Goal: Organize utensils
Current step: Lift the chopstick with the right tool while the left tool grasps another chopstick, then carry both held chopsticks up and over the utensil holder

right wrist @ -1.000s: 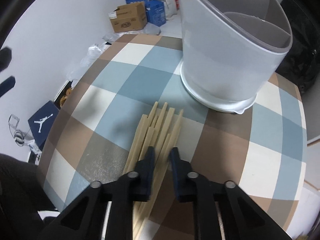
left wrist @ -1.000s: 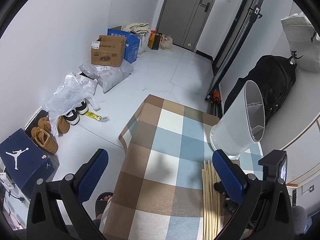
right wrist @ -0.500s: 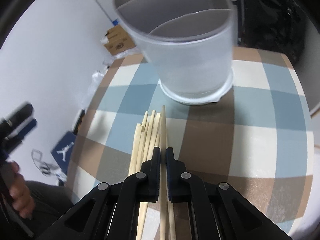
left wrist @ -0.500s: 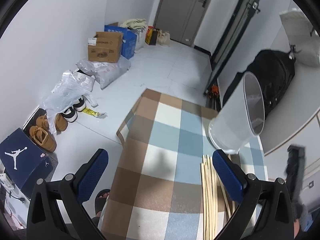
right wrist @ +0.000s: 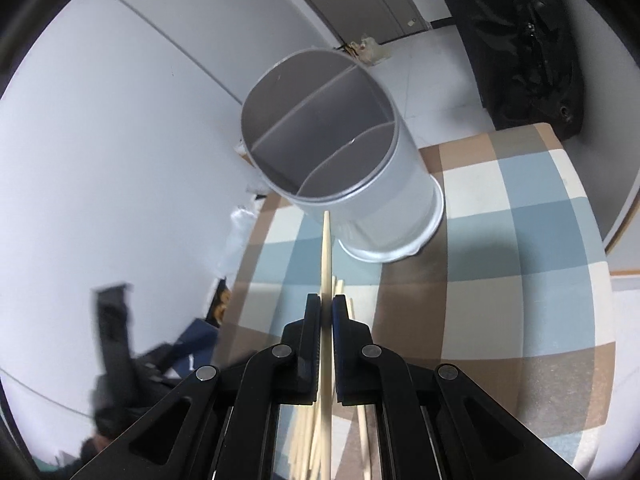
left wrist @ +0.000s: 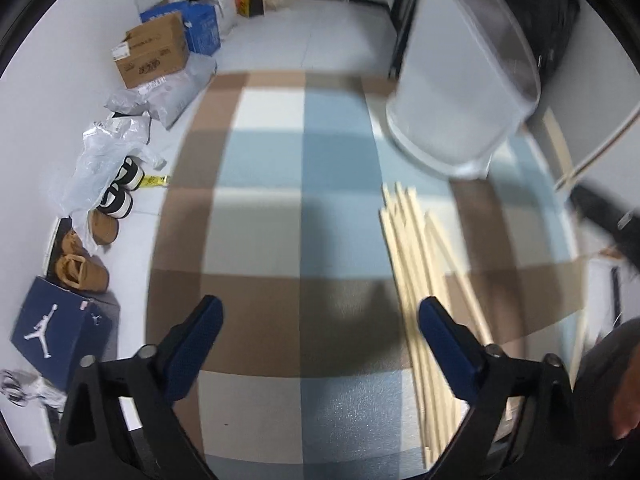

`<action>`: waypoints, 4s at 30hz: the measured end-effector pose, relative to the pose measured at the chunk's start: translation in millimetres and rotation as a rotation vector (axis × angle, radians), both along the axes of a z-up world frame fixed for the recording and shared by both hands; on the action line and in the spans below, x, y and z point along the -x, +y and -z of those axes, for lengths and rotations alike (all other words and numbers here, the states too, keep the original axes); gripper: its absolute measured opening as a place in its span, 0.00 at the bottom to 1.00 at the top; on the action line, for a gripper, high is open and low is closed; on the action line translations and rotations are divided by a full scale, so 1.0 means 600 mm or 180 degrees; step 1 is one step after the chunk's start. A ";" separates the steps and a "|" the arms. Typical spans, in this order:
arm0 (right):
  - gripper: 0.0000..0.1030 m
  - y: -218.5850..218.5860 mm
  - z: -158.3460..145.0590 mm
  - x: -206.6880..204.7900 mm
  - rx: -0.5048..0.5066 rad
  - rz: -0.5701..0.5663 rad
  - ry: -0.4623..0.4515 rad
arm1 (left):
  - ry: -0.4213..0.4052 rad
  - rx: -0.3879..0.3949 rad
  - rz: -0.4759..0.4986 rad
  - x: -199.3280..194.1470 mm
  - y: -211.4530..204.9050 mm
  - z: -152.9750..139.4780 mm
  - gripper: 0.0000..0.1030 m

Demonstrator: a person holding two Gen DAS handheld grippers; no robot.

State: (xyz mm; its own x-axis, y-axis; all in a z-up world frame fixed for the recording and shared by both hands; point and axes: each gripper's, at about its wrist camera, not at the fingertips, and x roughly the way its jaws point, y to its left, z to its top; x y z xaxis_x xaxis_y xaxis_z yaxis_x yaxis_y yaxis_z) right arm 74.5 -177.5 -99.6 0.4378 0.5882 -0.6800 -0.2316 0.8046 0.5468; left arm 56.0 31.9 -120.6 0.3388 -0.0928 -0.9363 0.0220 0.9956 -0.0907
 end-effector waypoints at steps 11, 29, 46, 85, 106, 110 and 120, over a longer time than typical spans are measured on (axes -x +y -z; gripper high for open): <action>0.05 -0.029 0.006 0.001 -0.0065 0.0037 -0.0066 | 0.0213 -0.0226 -0.0055 -0.002 -0.016 0.020 0.89; 0.05 -0.075 -0.023 0.017 -0.0167 0.0116 -0.0281 | 0.0127 -0.0256 -0.0050 -0.067 -0.044 0.026 0.51; 0.05 -0.083 -0.048 0.013 -0.0331 0.0209 -0.0583 | -0.0551 0.0309 -0.0199 -0.046 -0.018 -0.078 0.02; 0.05 0.013 -0.284 -0.231 -0.0185 0.0523 -0.1993 | -0.2514 0.0839 -0.0364 -0.179 0.001 -0.368 0.02; 0.05 0.052 -0.180 -0.257 0.0019 0.0765 -0.2253 | -0.2903 0.0522 -0.0313 -0.189 -0.026 -0.290 0.02; 0.05 0.058 -0.180 -0.243 0.0119 0.0692 -0.2370 | -0.2907 0.0522 -0.0271 -0.182 -0.029 -0.284 0.02; 0.04 0.048 -0.179 -0.226 0.0154 0.0393 -0.2334 | -0.2762 0.0559 -0.0048 -0.169 -0.036 -0.281 0.02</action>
